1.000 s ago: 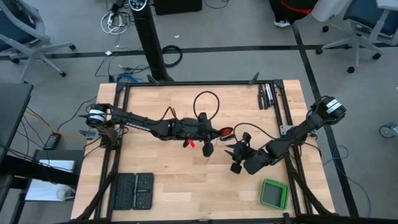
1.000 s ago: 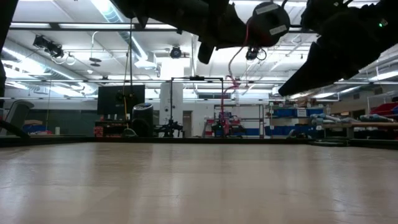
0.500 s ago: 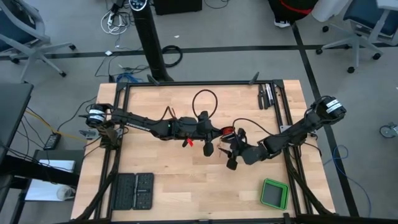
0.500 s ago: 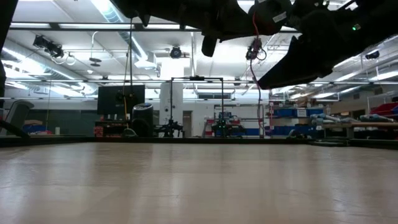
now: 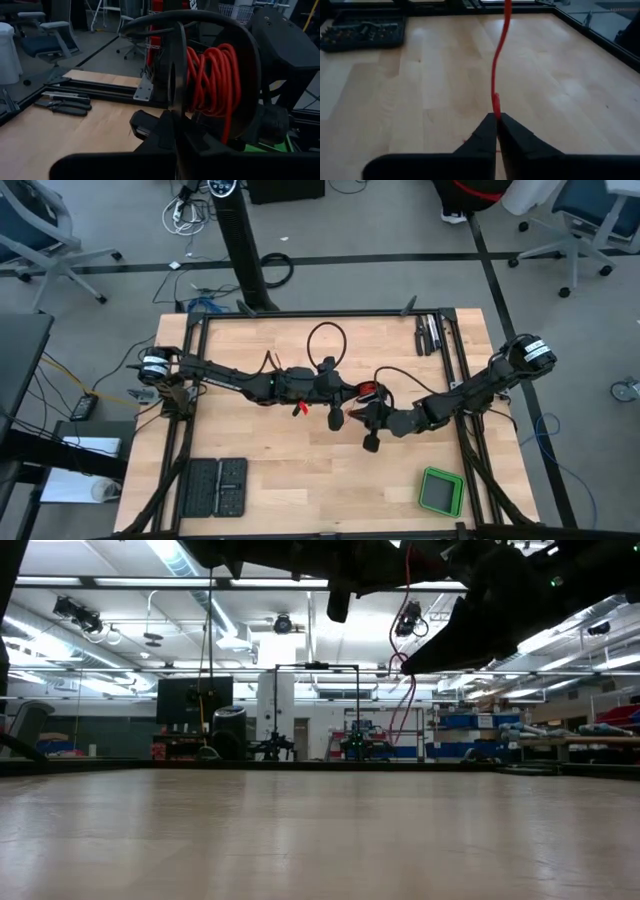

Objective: Coil cords
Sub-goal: Coil the red wire cable onto the black spool

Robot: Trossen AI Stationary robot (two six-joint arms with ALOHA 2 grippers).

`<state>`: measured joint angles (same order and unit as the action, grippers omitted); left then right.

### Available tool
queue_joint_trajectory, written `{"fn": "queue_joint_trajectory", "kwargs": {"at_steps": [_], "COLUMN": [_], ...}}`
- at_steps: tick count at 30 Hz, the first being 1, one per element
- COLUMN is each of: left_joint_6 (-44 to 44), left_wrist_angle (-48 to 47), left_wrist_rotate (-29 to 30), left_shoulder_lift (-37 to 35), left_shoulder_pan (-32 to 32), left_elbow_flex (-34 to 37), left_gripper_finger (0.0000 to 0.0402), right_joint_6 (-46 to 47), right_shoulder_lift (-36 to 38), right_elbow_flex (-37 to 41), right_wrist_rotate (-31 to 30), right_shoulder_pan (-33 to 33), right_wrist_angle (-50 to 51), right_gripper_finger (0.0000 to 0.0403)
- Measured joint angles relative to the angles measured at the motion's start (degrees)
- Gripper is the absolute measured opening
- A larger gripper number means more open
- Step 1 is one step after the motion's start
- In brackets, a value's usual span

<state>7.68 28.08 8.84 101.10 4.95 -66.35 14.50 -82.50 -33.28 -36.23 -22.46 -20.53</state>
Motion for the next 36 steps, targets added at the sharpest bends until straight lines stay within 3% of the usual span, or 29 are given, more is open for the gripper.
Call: {"fn": "queue_joint_trajectory", "kwargs": {"at_steps": [9, 17, 25, 31, 36], "left_joint_6": [-2.0, -2.0, 0.1, 0.1, 0.1], "left_wrist_angle": [-1.1, -3.5, -6.0, -9.7, -12.0], "left_wrist_rotate": [1.1, 4.9, 4.9, 8.0, 12.9], "left_shoulder_lift": [0.1, 0.1, 0.1, 0.1, 0.1], "left_shoulder_pan": [2.1, 3.0, 3.0, 2.9, 2.9], "left_elbow_flex": [0.2, 0.2, 0.1, 0.0, 0.0], "left_gripper_finger": [0.0001, 0.0001, 0.0001, 0.0001, 0.0001], "right_joint_6": [11.3, 26.1, 20.6, 11.2, 7.9], "right_shoulder_lift": [2.8, 13.5, 22.6, 23.6, 23.6], "right_elbow_flex": [0.0, 0.0, -0.9, -5.6, -10.2], "right_wrist_rotate": [-7.5, -14.7, -17.4, -21.0, -18.4], "right_shoulder_pan": [-2.3, -7.2, -8.4, -8.3, -7.7], "right_wrist_angle": [16.5, 37.1, 36.8, 36.5, 36.5], "right_gripper_finger": [0.0002, 0.0001, 0.0, 0.0, 0.0]}}
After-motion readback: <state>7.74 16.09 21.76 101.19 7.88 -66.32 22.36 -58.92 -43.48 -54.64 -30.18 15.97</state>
